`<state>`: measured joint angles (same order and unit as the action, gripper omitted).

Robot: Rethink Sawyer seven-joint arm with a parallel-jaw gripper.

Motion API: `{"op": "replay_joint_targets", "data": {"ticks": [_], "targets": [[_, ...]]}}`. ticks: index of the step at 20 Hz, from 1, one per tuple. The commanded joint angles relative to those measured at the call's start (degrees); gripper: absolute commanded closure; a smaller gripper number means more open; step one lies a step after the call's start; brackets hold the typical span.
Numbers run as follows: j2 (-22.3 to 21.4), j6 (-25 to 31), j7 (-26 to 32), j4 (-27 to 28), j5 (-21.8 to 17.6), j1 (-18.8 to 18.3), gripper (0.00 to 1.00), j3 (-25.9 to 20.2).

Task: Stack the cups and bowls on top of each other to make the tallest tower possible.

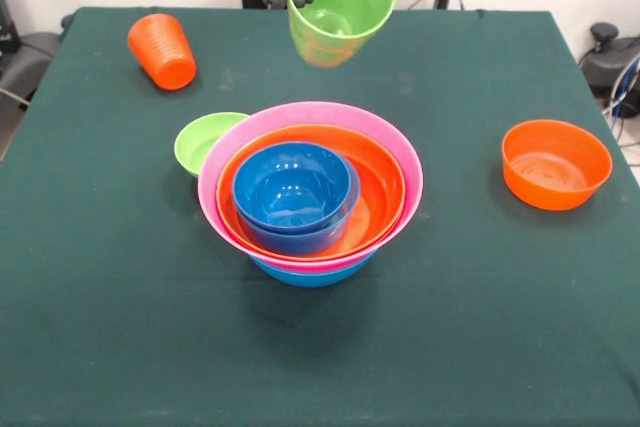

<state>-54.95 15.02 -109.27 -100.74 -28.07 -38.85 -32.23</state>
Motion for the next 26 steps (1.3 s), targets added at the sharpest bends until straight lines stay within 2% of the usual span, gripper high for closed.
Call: {"op": "replay_joint_targets", "data": {"ticks": [1, 4, 7, 10, 15, 18, 23, 26], "targets": [[5.0, -0.5, 10.3, 5.1, -7.0, 0.1, 1.0, -7.3], [4.3, 1.1, 10.9, 6.4, -7.2, -0.4, 1.0, -9.2], [2.2, 1.3, 11.7, 7.2, -5.2, -3.4, 1.0, -14.5], [1.4, -0.8, 10.4, 7.5, -5.0, -5.7, 1.0, -18.0], [0.9, -7.4, 7.4, 7.6, -8.5, -8.8, 1.0, -22.6], [1.7, -11.5, 6.4, 8.1, -12.0, -9.5, 1.0, -23.9], [2.8, -11.9, 6.6, 8.5, -14.5, -11.9, 1.0, -27.2], [4.2, -10.2, 7.0, 8.7, -15.2, -11.8, 1.0, -27.1]]}}
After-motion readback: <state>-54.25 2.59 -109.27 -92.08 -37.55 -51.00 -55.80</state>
